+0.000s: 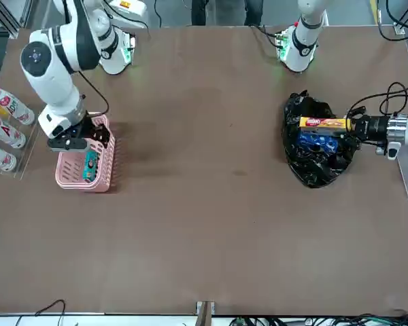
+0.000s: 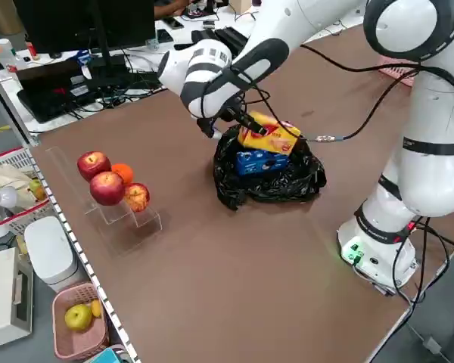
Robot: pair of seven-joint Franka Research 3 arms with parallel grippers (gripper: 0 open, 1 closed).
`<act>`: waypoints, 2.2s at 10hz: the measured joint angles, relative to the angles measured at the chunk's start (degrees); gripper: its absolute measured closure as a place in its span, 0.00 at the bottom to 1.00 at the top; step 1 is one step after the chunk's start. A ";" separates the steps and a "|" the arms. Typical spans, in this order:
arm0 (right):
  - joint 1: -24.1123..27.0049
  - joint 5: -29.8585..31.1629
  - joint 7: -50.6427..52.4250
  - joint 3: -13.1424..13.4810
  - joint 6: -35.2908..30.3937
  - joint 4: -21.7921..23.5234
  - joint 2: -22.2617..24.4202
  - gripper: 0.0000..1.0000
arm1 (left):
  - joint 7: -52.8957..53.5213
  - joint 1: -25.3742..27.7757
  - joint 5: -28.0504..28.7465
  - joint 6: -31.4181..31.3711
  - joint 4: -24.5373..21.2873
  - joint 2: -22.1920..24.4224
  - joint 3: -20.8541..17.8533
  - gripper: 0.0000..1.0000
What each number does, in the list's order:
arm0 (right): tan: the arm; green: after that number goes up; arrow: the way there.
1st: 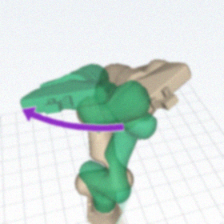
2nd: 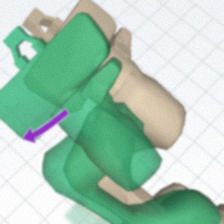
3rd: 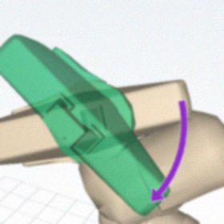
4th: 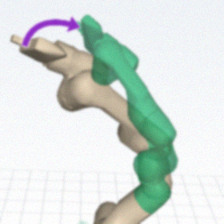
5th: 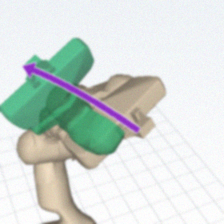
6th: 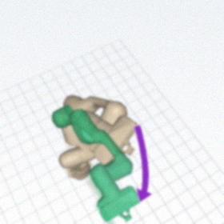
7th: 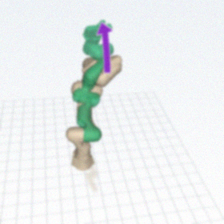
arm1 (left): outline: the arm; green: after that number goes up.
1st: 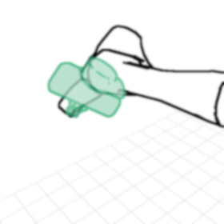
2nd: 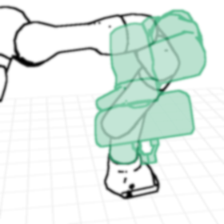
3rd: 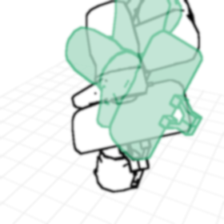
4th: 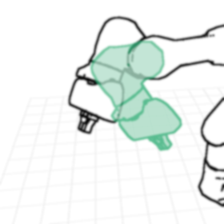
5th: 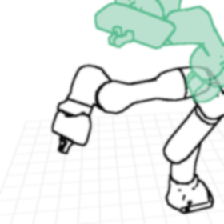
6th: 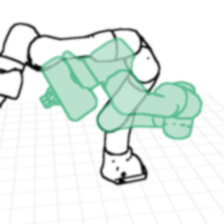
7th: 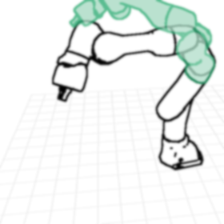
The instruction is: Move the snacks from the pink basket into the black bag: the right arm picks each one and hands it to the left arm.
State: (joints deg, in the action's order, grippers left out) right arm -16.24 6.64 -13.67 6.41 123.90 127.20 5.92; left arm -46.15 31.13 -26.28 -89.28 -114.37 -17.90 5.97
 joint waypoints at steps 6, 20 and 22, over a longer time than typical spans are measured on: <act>10.56 0.00 12.37 0.23 16.50 10.78 -0.20 0.00 | 0.06 0.43 -0.37 4.67 5.19 3.31 0.34 0.00; 13.56 0.00 14.89 0.03 28.03 16.71 -9.13 0.09 | 17.68 -8.03 18.60 10.04 34.03 5.76 8.41 0.00; 13.56 0.00 15.90 -0.01 29.25 16.72 -10.21 0.09 | 27.67 -14.89 18.59 10.29 34.43 7.80 1.36 0.00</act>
State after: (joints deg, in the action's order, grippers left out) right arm -2.69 6.64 2.23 6.40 153.15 143.92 -4.29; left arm -18.48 16.24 -7.68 -78.99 -79.94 -10.10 7.33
